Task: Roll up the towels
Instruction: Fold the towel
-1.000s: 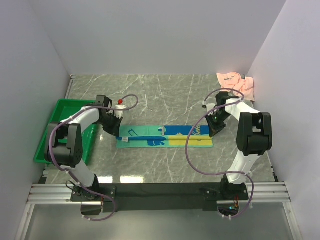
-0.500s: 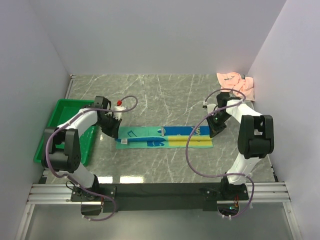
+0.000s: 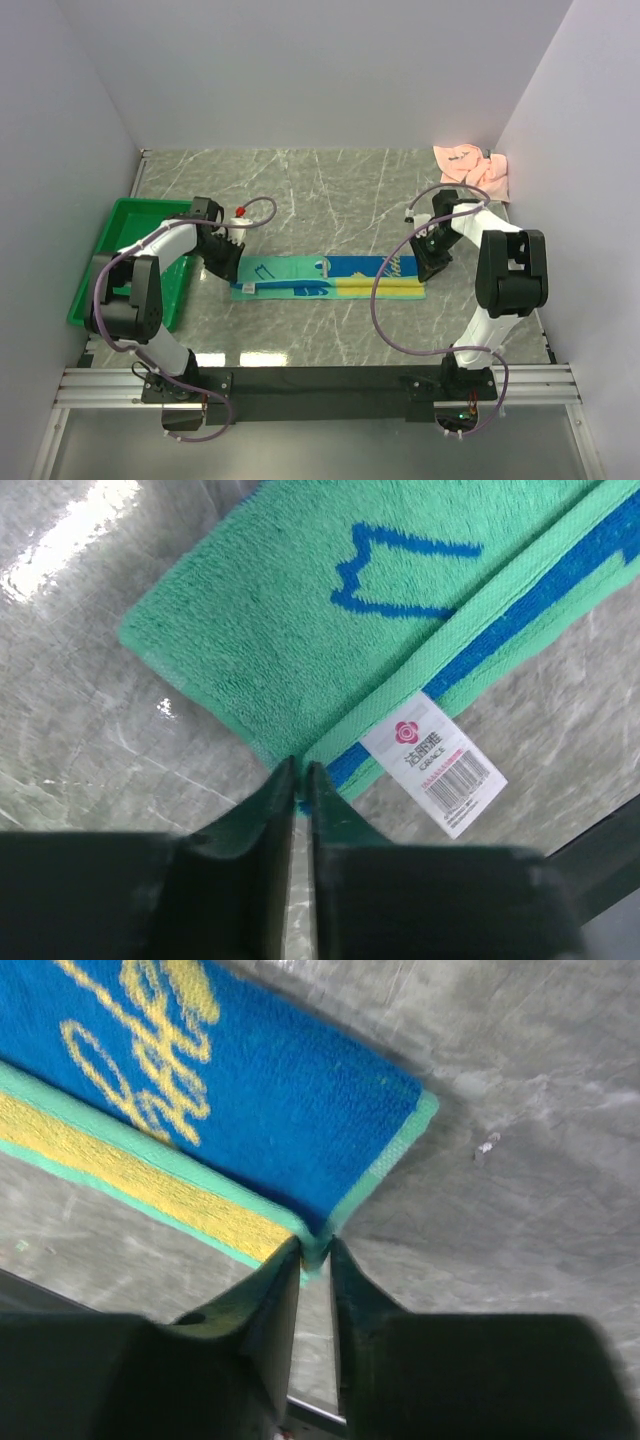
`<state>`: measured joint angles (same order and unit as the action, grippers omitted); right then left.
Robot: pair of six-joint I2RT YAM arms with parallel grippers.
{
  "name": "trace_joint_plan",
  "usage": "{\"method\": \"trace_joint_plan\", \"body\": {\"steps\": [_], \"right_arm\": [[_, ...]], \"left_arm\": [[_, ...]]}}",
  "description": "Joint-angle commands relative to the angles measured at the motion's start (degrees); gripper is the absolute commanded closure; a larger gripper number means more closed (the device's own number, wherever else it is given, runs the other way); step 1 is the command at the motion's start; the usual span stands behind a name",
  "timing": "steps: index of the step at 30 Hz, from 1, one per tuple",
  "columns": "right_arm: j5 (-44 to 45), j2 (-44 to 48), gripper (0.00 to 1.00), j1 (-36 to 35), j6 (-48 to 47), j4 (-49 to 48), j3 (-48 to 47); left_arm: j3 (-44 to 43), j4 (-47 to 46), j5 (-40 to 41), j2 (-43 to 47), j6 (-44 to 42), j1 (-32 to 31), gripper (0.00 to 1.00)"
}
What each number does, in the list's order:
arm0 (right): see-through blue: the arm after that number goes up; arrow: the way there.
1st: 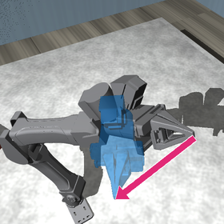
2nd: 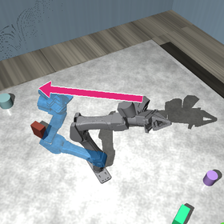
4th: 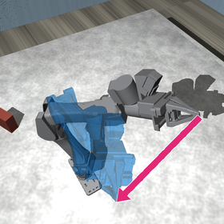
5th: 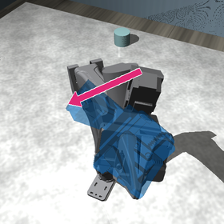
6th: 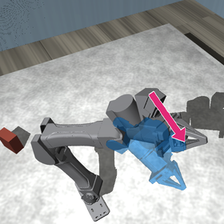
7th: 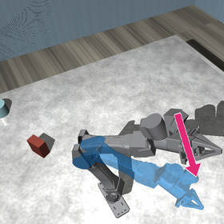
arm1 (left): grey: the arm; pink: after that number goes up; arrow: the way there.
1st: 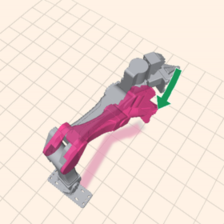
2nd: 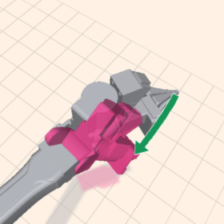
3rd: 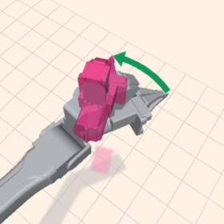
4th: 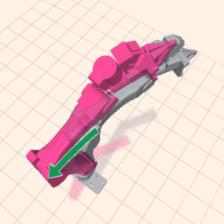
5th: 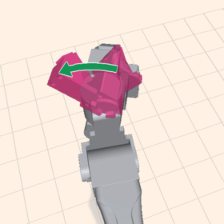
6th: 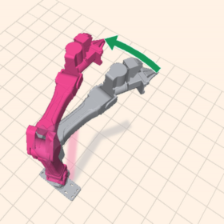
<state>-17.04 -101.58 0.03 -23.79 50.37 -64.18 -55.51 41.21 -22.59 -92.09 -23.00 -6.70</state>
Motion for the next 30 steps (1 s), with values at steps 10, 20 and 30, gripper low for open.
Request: {"method": "trace_joint_plan", "body": {"steps": [10,20,30], "right_arm": [[-1.9,13.2,0.51,0.2,-6.6,10.2,-2.5],[-7.0,5.0,0.67,-2.2,0.4,6.0,-6.7],[-1.1,0.6,0.73,-4.9,3.2,-0.4,-0.3]], "left_arm": [[1.3,9.2,-1.8,12.6,-9.2,-0.2,0.5],[-1.4,3.1,-3.1,7.9,-3.1,-0.5,0.59],[4.0,-2.5,3.2,1.2,1.8,-3.1,0.76]]}}
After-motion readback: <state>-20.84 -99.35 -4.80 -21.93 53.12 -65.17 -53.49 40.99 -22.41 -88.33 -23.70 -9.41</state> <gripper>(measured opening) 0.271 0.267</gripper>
